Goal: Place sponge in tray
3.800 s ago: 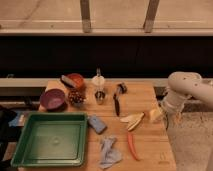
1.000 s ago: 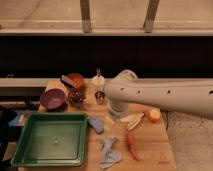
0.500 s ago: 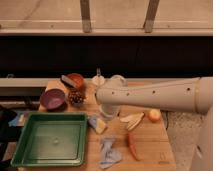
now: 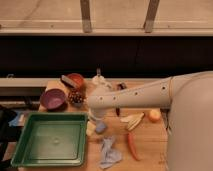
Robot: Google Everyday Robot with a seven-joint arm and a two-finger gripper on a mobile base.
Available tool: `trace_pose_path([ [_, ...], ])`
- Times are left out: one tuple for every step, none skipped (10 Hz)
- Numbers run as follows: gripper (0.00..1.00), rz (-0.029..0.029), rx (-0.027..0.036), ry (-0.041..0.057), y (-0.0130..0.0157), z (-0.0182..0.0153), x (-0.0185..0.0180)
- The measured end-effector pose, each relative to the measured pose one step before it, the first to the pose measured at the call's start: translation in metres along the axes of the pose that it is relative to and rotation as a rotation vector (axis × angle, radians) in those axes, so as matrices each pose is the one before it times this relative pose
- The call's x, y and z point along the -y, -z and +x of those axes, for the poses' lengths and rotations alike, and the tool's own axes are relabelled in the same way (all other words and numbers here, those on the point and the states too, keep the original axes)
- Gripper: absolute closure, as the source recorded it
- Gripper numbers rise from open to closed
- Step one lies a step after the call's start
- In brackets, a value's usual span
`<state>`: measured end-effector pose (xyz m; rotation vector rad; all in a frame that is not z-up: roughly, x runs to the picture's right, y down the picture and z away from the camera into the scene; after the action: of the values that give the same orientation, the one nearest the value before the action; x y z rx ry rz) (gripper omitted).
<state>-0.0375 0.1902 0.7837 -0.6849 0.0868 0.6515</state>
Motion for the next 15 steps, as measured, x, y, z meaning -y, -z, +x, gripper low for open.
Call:
trace_pose_path([
  [0.20, 0.00312, -0.00044, -0.00702, -0.00575, 0.00025, 0.00361],
  [0.20, 0.00865, -0.00612, -0.00526, -0.00563, -0.00065, 0.00451],
  [0.20, 0.01561, -0.00710, -0.00256, -0.00494, -0.00103, 0.00579],
  [0.20, 0.00879, -0.00510, -0.00299, -0.00271, -0.00103, 0.00320],
  [0.20, 0.00880, -0.00781, -0.00352, -0.00204, 0.00123, 0.00411],
  [0.20, 0.00397, -0.00581, -0.00365, -0.00232, 0.00124, 0.00168],
  [0.20, 0.00045, -0.00734, 0.00095, -0.00417, 0.00007, -0.00110],
  [0.20, -0.00193, -0.00563, 0.00435, -0.00455, -0.00182, -0.00339],
  [0.20, -0.00318, -0.00722, 0.00411, -0.00495, -0.00107, -0.00395],
  [0.20, -0.00522, -0.00483, 0.00204, -0.00379, -0.00229, -0.00244],
  [0.24, -0.00306, -0.00868, -0.00426, -0.00276, 0.00170, 0.00068],
  [0.30, -0.00089, -0.00393, 0.00102, -0.00028, 0.00016, -0.00052],
  [0.40, -0.00009, -0.00066, 0.00600, 0.00119, -0.00020, -0.00099],
  [0.51, 0.00313, -0.00124, 0.00384, 0.00173, 0.00220, 0.00129],
  [0.59, 0.00108, -0.00150, 0.00271, 0.00055, 0.00267, 0.00080],
])
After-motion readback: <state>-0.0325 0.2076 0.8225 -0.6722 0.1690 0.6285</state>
